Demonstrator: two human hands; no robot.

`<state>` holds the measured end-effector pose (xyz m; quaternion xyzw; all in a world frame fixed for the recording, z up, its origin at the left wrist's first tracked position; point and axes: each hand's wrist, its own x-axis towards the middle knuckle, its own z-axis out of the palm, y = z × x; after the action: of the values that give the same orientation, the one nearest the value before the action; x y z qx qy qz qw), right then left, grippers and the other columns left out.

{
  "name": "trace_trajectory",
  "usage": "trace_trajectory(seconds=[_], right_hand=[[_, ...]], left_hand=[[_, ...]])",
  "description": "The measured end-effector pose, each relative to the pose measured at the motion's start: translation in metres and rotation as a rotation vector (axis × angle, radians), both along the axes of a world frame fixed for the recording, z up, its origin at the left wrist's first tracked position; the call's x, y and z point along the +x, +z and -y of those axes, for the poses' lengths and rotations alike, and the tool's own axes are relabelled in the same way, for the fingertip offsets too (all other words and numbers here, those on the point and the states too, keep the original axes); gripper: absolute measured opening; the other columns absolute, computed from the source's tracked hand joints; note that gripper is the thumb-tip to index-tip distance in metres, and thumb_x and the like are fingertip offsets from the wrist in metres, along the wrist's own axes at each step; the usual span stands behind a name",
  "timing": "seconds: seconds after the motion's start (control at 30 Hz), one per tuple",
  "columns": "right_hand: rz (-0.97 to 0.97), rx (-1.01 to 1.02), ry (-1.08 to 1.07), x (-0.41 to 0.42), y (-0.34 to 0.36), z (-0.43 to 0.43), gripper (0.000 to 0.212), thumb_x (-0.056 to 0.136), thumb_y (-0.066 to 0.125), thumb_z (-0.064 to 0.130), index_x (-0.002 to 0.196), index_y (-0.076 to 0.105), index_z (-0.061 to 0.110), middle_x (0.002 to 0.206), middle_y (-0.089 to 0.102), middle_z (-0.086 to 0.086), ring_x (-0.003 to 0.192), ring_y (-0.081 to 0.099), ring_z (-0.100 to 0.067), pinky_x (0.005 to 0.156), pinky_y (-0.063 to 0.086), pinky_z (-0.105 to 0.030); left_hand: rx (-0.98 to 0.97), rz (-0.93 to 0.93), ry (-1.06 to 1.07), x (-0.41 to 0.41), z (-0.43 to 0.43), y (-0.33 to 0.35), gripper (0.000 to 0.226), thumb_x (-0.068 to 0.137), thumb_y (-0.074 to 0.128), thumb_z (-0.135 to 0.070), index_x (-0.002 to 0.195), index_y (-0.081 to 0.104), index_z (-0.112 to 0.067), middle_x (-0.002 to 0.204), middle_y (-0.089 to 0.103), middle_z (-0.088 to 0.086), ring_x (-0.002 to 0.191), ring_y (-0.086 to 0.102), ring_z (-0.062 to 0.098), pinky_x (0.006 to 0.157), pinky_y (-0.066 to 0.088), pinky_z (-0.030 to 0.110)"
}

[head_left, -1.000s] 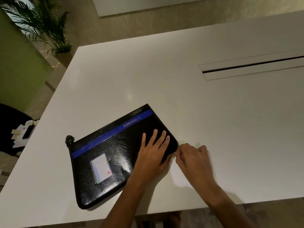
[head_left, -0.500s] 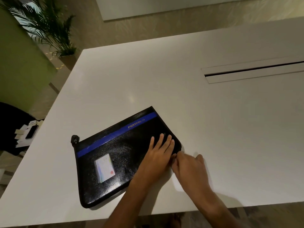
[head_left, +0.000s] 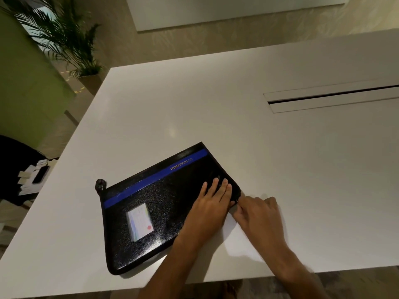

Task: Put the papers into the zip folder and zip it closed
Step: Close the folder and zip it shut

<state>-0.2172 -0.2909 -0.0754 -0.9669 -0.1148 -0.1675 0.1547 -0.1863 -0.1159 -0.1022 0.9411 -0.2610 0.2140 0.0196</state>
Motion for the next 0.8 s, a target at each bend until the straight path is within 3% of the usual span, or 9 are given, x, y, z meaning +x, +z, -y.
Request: trace_trajectory(seconds=[0.07,0.13,0.37,0.53,0.8], right_hand=[[-0.003,-0.014,0.073,-0.008,-0.006,-0.005,0.023,0.094,0.075,0.019,0.075,0.063,0.025,0.058,0.059,0.006,0.050,0.052,-0.016,0.071,0.050,-0.040],[0.025,-0.023,0.068,-0.005,-0.007,0.000,0.025,0.093,0.077,0.019,0.074,0.063,0.026,0.057,0.059,0.006,0.050,0.051,-0.015,0.071,0.046,-0.038],[0.111,-0.128,-0.015,0.026,0.006,0.024,0.034,0.097,0.049,0.024,0.065,0.041,0.027,0.050,0.049,0.001,0.045,0.047,-0.025,0.062,0.039,-0.041],[0.124,-0.158,0.017,0.032,0.007,0.035,0.039,0.100,0.056,0.028,0.066,0.039,0.028,0.052,0.050,0.003,0.047,0.049,-0.024,0.061,0.041,-0.040],[0.107,-0.231,0.098,0.066,0.002,0.038,0.038,0.097,0.075,0.028,0.064,0.057,0.024,0.057,0.057,0.003,0.049,0.056,-0.024,0.060,0.044,-0.039]], left_hand=[[-0.013,0.010,0.008,0.002,-0.001,0.002,0.050,0.108,0.041,-0.033,0.140,0.068,-0.007,0.146,0.068,0.015,0.136,0.064,0.037,0.109,0.055,0.056],[-0.018,0.016,0.008,0.001,0.000,0.001,0.050,0.108,0.041,-0.034,0.139,0.068,-0.006,0.145,0.068,0.014,0.136,0.064,0.037,0.109,0.055,0.056],[-0.014,0.018,-0.034,-0.017,0.002,-0.002,0.047,0.109,0.048,-0.031,0.145,0.063,-0.006,0.152,0.063,0.014,0.143,0.058,0.036,0.114,0.051,0.057],[0.014,0.000,-0.073,-0.025,-0.003,-0.004,0.054,0.100,0.076,-0.025,0.148,0.060,-0.005,0.156,0.059,0.015,0.146,0.055,0.038,0.114,0.050,0.058],[0.019,-0.020,-0.099,-0.031,-0.006,0.002,0.053,0.098,0.077,-0.024,0.146,0.063,-0.006,0.154,0.061,0.014,0.145,0.056,0.037,0.113,0.052,0.058]])
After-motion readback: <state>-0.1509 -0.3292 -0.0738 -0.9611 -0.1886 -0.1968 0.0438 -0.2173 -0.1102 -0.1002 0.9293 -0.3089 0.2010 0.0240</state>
